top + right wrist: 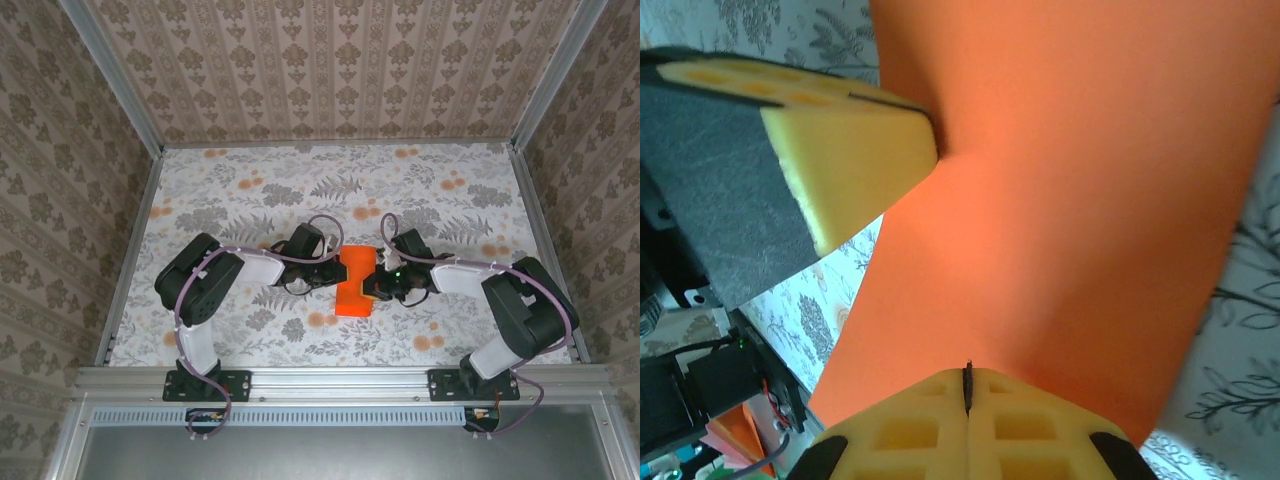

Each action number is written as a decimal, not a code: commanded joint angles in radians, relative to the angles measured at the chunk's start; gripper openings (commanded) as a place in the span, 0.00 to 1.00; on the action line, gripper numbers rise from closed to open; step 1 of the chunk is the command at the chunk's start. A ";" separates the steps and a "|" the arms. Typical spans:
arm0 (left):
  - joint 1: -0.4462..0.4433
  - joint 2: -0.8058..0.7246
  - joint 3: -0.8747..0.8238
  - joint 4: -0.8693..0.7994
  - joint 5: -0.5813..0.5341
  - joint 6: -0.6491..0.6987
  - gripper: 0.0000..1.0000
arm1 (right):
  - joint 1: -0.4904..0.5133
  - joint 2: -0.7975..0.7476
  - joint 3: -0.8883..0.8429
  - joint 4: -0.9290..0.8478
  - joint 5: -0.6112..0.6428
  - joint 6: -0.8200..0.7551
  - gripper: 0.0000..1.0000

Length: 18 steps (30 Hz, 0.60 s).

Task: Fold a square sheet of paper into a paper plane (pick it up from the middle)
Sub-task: Fold the square sheet of paper in half at the center of the table.

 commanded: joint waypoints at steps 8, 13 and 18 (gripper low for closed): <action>0.001 0.122 -0.090 -0.280 -0.182 -0.010 0.00 | 0.016 -0.036 -0.091 -0.031 -0.045 0.022 0.04; 0.002 0.122 -0.089 -0.280 -0.185 -0.011 0.00 | 0.019 -0.043 -0.103 -0.037 -0.046 0.024 0.04; 0.002 0.122 -0.093 -0.283 -0.190 -0.013 0.00 | 0.018 -0.034 -0.121 -0.059 -0.022 0.015 0.04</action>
